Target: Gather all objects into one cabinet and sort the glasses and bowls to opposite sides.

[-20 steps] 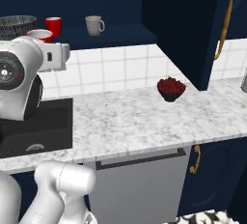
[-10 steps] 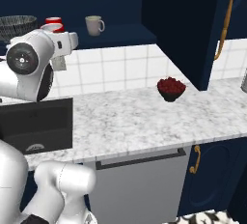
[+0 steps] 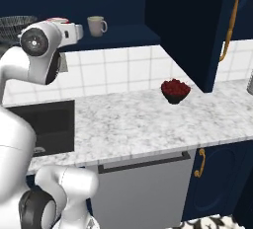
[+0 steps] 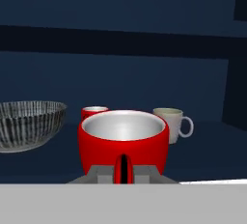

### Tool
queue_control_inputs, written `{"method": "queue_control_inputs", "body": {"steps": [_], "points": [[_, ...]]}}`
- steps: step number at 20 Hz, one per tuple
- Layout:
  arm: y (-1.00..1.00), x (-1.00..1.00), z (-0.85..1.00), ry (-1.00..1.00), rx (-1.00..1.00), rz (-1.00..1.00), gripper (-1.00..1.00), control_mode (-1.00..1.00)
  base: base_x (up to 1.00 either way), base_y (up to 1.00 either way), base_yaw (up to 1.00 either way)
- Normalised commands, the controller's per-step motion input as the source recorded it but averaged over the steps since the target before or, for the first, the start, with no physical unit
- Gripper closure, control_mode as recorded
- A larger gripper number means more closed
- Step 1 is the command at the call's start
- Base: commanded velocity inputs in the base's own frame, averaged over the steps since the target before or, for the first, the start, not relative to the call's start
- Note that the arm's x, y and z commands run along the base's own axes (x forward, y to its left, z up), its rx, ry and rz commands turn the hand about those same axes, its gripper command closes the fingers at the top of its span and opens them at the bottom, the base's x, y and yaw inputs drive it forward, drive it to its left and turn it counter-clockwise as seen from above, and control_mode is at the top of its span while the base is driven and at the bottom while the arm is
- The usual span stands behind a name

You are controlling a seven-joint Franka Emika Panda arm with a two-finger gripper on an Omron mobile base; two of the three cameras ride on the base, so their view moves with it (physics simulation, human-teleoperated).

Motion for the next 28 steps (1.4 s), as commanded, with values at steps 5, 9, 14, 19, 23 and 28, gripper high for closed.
{"method": "queue_control_inputs", "body": {"steps": [5,9,14,19,23,28], "points": [[0.12,0.62,0.0,0.04,0.0,0.0,1.0,-1.0,0.0,0.0,0.0],[0.14,0.6,-0.01,0.0,0.0,0.0,1.0,-1.0,0.0,0.0,0.0],[0.18,0.43,-0.23,0.0,-0.03,0.0,1.0,-1.0,0.0,0.0,0.0],[0.14,0.48,-0.17,0.0,-0.01,0.0,1.0,-1.0,0.0,0.0,0.0],[0.19,0.49,-0.11,-0.03,0.0,0.0,1.0,-1.0,0.0,0.0,0.0],[0.08,0.52,-0.15,-0.01,0.0,0.0,1.0,-1.0,0.0,0.0,0.0]]}}
